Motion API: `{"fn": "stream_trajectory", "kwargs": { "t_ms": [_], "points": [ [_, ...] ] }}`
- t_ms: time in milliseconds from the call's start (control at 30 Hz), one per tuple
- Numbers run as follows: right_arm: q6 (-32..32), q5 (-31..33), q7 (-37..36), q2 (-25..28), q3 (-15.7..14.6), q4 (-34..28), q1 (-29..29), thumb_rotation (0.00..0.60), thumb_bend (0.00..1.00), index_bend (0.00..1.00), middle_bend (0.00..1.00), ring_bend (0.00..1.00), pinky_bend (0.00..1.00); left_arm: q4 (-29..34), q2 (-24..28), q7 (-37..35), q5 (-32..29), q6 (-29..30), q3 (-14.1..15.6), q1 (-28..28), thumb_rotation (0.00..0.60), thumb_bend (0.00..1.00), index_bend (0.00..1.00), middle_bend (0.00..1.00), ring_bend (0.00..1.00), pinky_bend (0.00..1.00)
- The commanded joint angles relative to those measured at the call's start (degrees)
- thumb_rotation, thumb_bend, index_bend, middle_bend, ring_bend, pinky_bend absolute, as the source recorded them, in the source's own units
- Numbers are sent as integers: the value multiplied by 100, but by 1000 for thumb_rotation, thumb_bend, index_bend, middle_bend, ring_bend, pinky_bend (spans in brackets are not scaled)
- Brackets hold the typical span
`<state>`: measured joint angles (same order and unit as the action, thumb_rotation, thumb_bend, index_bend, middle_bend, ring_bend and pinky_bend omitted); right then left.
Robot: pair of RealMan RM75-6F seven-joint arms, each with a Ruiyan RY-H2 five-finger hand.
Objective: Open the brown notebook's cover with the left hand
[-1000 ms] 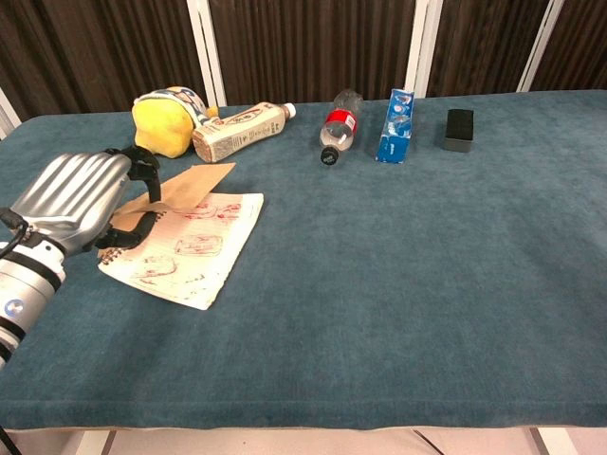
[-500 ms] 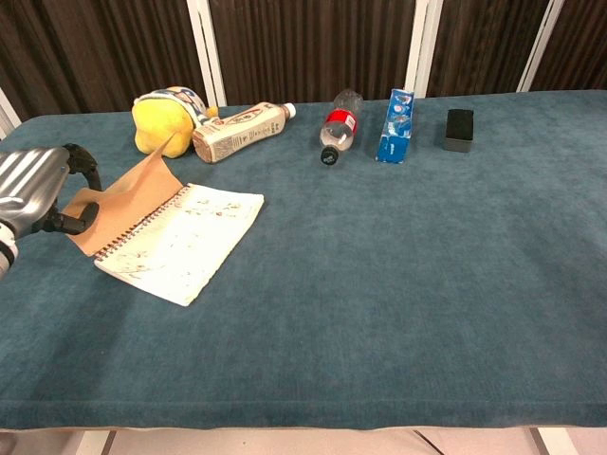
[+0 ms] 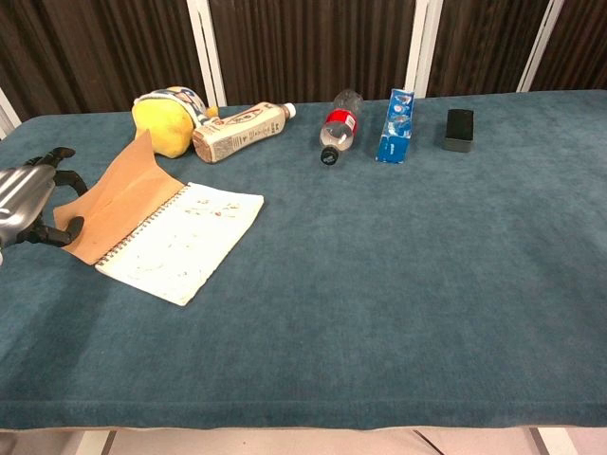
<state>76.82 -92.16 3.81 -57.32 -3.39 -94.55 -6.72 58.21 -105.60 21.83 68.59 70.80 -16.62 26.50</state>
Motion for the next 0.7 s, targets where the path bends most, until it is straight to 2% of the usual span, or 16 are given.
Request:
{"fn": "stream_trajectory", "kwargs": {
  "t_ms": [33, 200, 333, 433, 567, 633, 700],
  "points": [
    [0, -1, -5, 5, -3, -4, 0, 600, 119, 0, 0, 0, 52, -393, -110, -338, 220, 186, 72, 49, 600, 425, 0, 0, 5, 436],
    [8, 9, -5, 5, 4, -8, 1, 600, 119, 0, 0, 0, 52, -882, -191, -479, 366, 425, 77, 99, 600, 401, 0, 0, 0, 396],
    [5, 13, 2, 4, 4, -9, 1, 600, 119, 0, 0, 0, 52, -1002, -195, -492, 384, 457, 77, 115, 600, 386, 0, 0, 0, 384],
    [-22, 28, 37, -7, 4, -12, -8, 600, 119, 0, 0, 0, 52, -1356, -151, -526, 440, 466, 78, 179, 600, 376, 0, 0, 0, 378],
    [-35, 82, 86, -20, 24, -34, -10, 600, 119, 0, 0, 0, 52, -1753, -61, -914, 639, 442, 215, 223, 600, 377, 0, 0, 0, 378],
    [-13, 100, 91, -32, 41, -32, -4, 600, 119, 0, 0, 0, 52, -1791, 29, -1072, 735, 469, 289, 208, 600, 376, 0, 0, 0, 378],
    [15, 118, 88, -47, 60, -26, 4, 600, 118, 0, 0, 0, 52, -1512, 262, -1170, 782, 458, 359, 130, 600, 378, 0, 0, 1, 378]
  ]
}}
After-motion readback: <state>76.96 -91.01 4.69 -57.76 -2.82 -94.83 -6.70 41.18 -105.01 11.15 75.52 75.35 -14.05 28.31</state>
